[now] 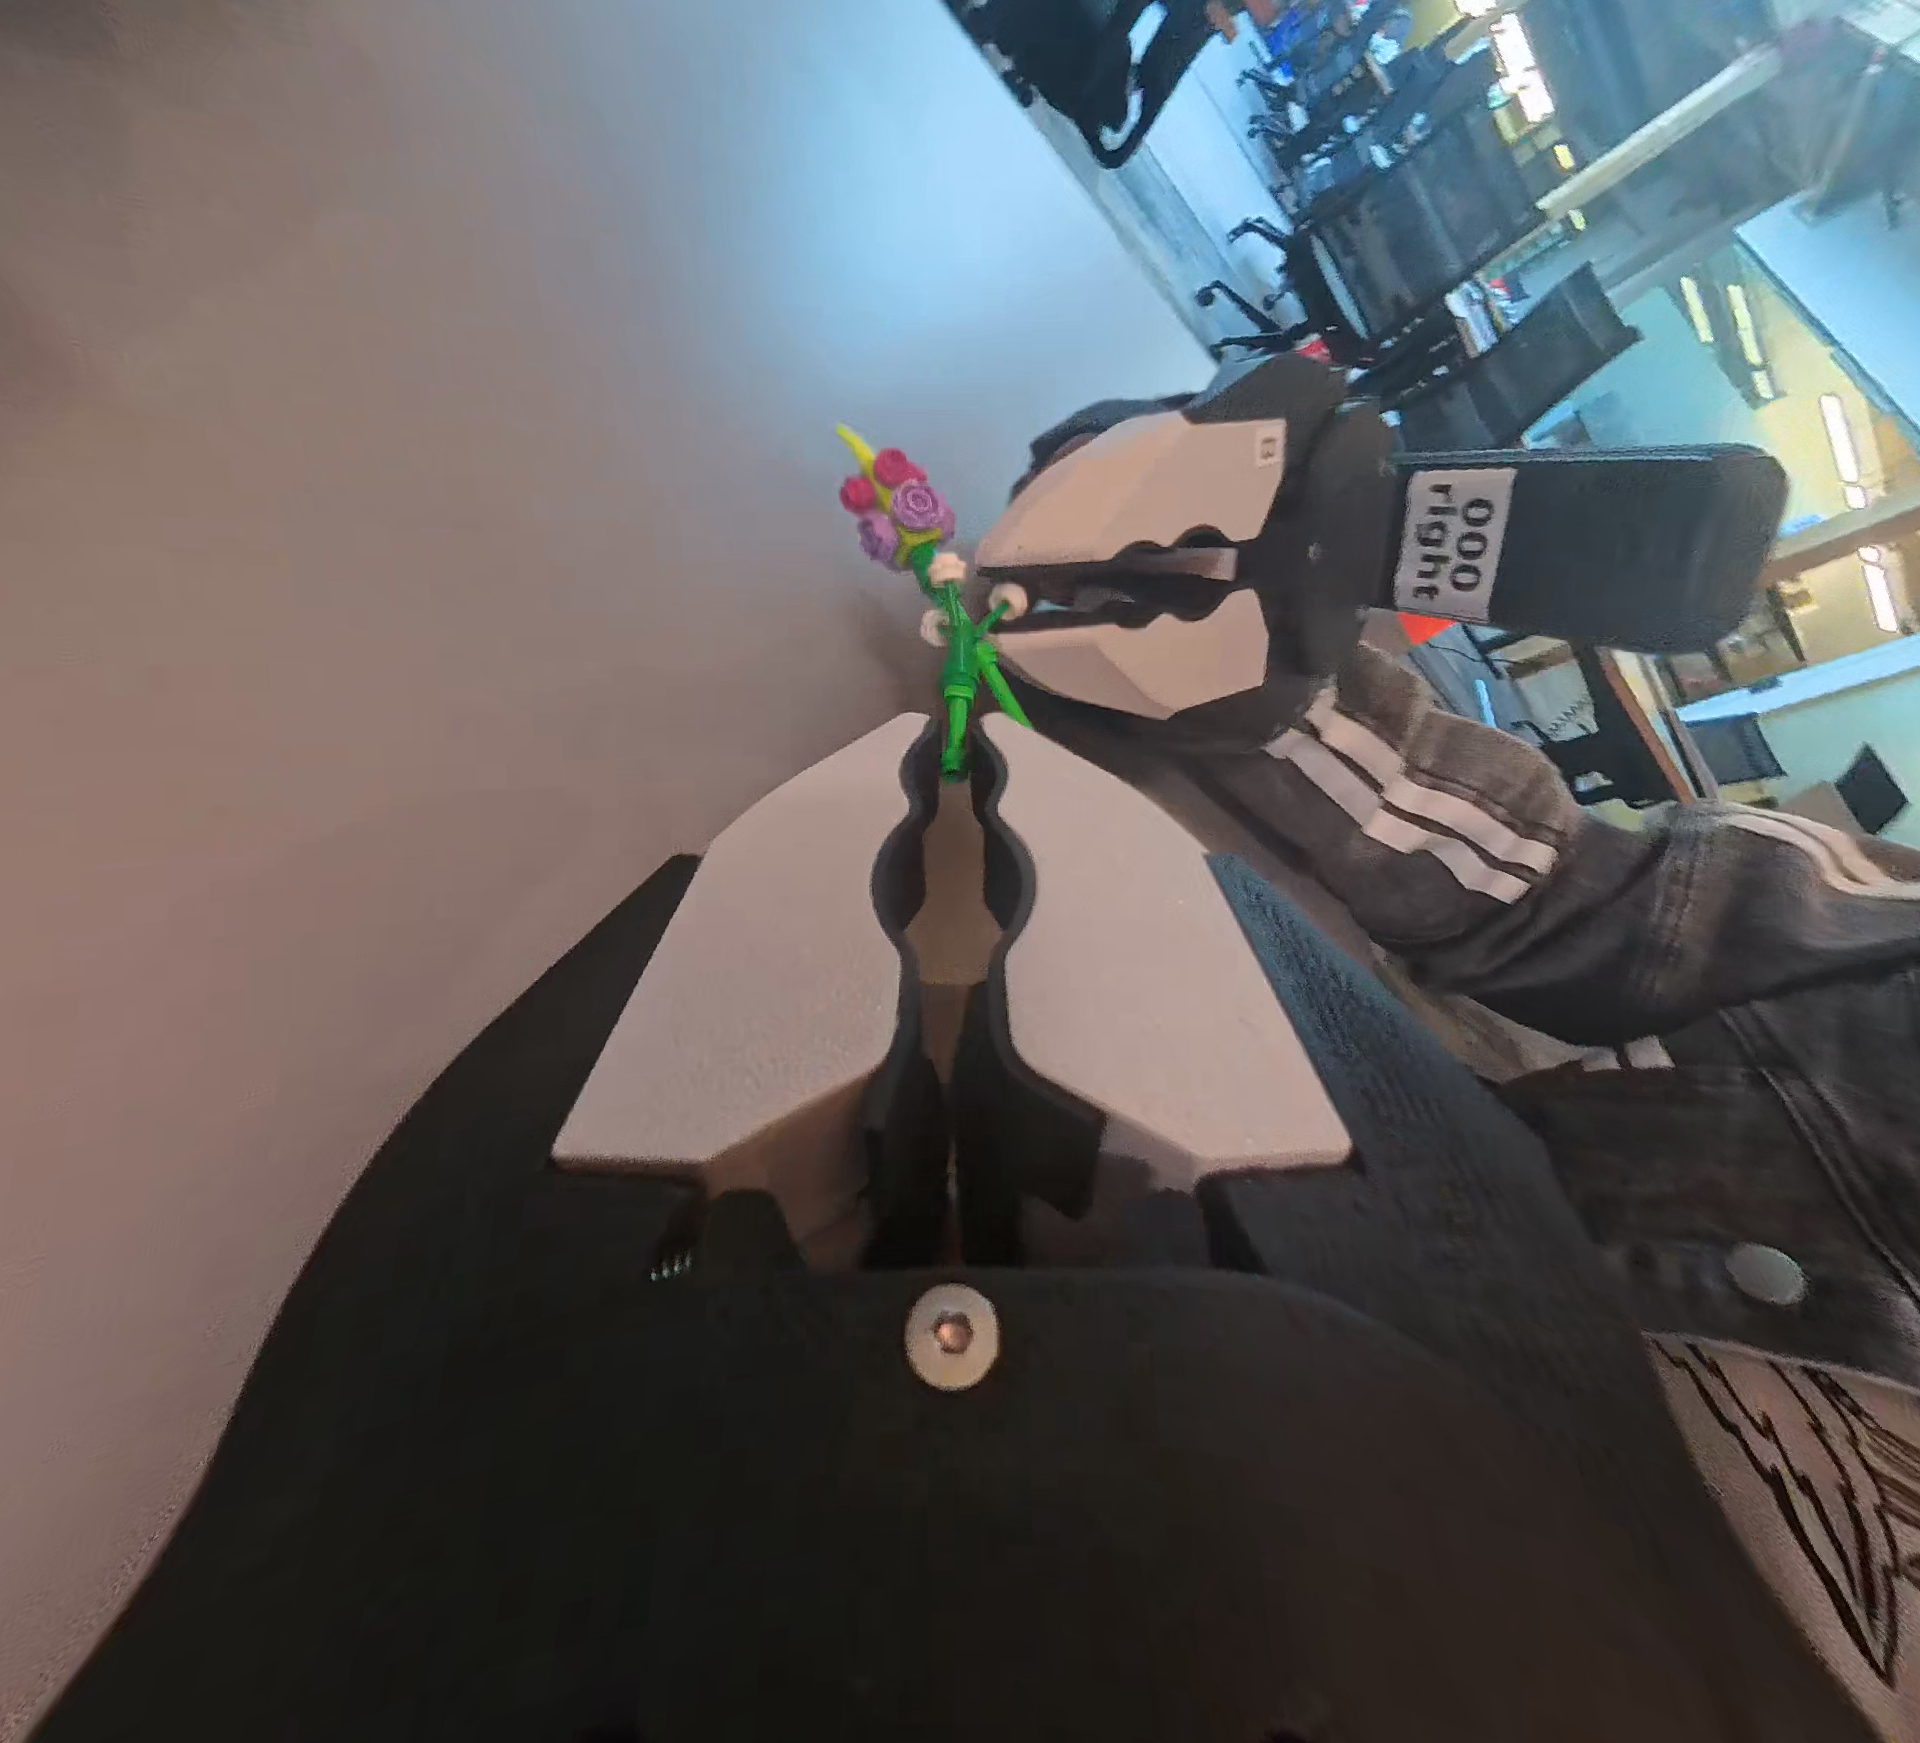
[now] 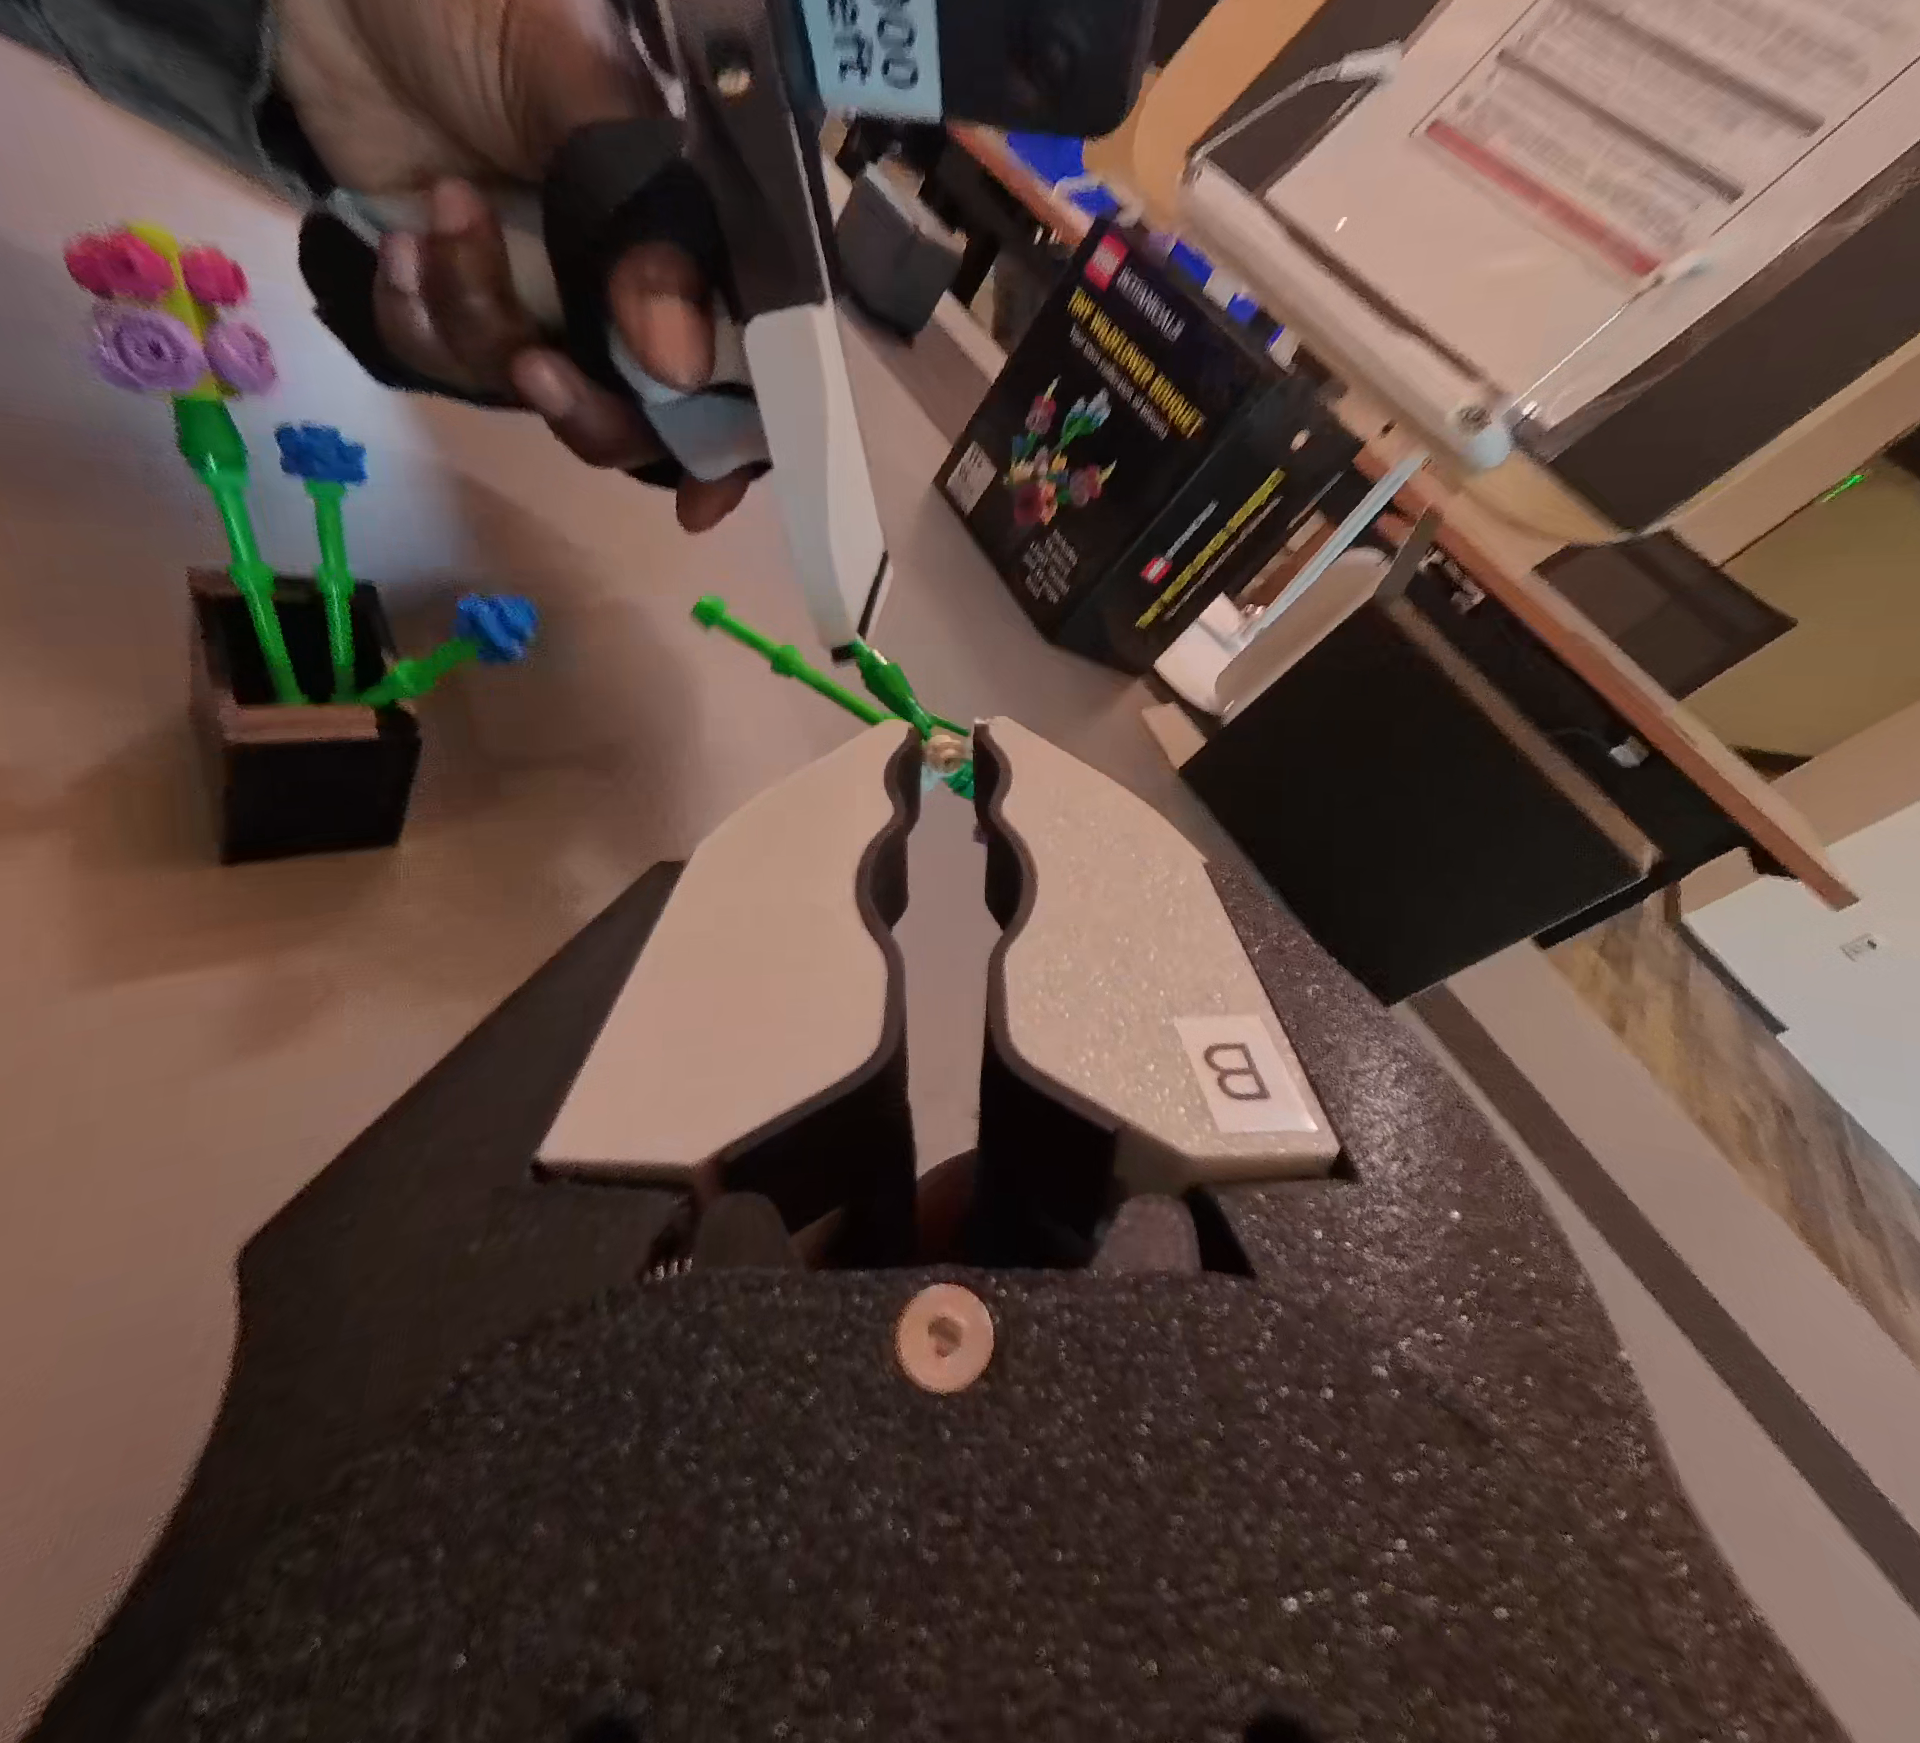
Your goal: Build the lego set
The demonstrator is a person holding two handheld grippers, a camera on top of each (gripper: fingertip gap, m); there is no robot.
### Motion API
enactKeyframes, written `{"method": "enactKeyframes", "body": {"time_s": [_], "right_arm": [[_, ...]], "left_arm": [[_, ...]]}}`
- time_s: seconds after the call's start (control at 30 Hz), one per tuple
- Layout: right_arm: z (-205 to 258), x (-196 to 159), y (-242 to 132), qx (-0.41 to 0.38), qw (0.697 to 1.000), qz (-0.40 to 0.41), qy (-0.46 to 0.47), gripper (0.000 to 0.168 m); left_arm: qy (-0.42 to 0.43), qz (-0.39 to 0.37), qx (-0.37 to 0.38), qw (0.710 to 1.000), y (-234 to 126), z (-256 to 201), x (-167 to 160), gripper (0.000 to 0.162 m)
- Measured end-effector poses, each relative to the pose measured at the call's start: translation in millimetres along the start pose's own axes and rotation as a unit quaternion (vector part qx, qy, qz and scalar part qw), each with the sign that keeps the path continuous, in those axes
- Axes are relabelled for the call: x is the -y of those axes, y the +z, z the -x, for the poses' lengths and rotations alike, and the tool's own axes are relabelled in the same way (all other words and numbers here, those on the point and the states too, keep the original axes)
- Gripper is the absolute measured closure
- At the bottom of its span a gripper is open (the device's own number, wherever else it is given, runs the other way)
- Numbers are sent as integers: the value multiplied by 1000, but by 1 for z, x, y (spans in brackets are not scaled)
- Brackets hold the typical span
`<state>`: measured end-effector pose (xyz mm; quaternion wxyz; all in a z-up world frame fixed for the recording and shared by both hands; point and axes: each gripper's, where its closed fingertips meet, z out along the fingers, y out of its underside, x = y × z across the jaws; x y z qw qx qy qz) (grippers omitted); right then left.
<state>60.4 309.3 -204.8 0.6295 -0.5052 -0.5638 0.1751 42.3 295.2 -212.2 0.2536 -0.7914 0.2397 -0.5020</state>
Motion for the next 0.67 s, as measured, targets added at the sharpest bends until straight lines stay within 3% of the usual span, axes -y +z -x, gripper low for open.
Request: {"method": "enactKeyframes", "body": {"time_s": [0.33,0.4,0.47,0.5,0.57,0.63,0.67], "right_arm": [[6,-32,0,26,994,103,-14,156],[3,-29,-4,28,994,97,36,154],[0,-14,-8,54,985,54,157,148],[-1,-2,-11,80,967,16,242,138],[-7,37,-20,148,895,-91,410,120],[-22,74,-30,171,819,-198,510,130],[-25,87,-32,166,803,-228,526,136]], "left_arm": [[42,42,95,994,2,26,-7,158],[85,14,84,993,-2,17,1,158],[131,-56,32,989,-10,-9,19,158],[149,-101,-8,984,-16,-28,28,158],[171,-198,-86,961,-33,-63,45,158],[170,-281,-158,931,-52,-93,54,158],[162,-312,-181,919,-59,-102,56,158]]}}
